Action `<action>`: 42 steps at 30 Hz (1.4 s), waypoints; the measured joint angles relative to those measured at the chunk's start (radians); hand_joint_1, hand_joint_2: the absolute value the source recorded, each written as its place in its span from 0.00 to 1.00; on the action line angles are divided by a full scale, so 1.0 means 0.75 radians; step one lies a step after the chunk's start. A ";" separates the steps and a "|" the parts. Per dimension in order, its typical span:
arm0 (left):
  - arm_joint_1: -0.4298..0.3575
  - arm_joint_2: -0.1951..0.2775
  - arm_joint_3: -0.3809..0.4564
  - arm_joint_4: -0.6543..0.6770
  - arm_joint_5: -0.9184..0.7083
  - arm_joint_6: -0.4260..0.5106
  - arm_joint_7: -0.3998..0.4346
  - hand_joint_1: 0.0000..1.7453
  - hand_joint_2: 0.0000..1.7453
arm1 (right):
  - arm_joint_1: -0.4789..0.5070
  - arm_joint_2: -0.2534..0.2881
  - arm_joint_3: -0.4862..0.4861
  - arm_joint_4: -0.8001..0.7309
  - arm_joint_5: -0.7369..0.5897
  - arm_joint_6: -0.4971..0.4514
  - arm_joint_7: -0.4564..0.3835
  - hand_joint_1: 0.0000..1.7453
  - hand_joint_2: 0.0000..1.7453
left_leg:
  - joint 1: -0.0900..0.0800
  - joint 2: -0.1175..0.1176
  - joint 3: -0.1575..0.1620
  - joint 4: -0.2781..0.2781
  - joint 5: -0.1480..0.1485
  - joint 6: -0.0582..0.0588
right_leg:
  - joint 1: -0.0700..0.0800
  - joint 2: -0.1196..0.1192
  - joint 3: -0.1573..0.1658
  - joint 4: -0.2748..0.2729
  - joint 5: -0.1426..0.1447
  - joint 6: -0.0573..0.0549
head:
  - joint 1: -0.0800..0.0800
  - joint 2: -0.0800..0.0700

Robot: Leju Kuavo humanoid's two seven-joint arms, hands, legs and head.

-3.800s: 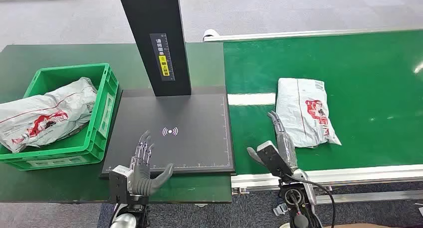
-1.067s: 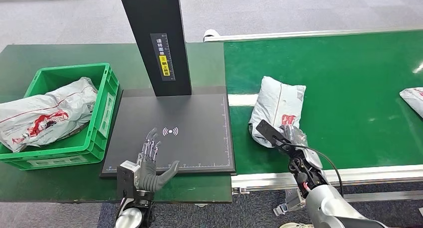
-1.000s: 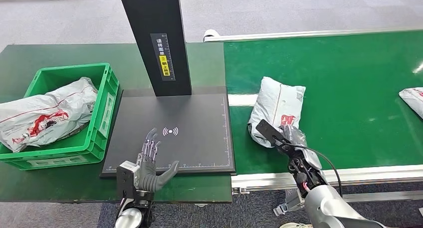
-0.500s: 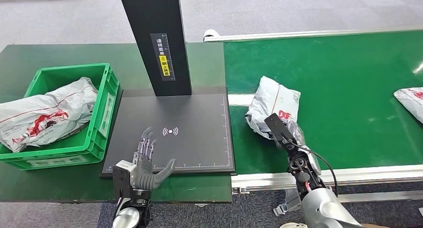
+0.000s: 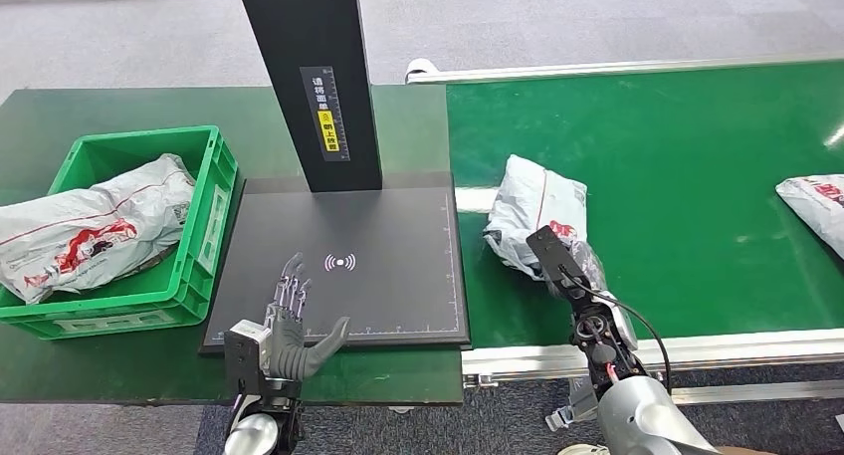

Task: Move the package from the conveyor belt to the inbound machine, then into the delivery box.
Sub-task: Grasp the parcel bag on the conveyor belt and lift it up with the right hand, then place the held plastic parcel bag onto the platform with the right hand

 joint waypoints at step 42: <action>0.032 0.019 0.405 -0.296 -0.079 0.085 0.009 0.00 1.00 | 0.326 0.138 1.109 -1.046 -0.633 0.530 0.048 1.00 1.00 | 0.003 0.002 -0.002 -0.001 0.001 -0.004 | 0.004 0.000 -0.004 0.002 -0.001 -0.002 | 0.001 0.000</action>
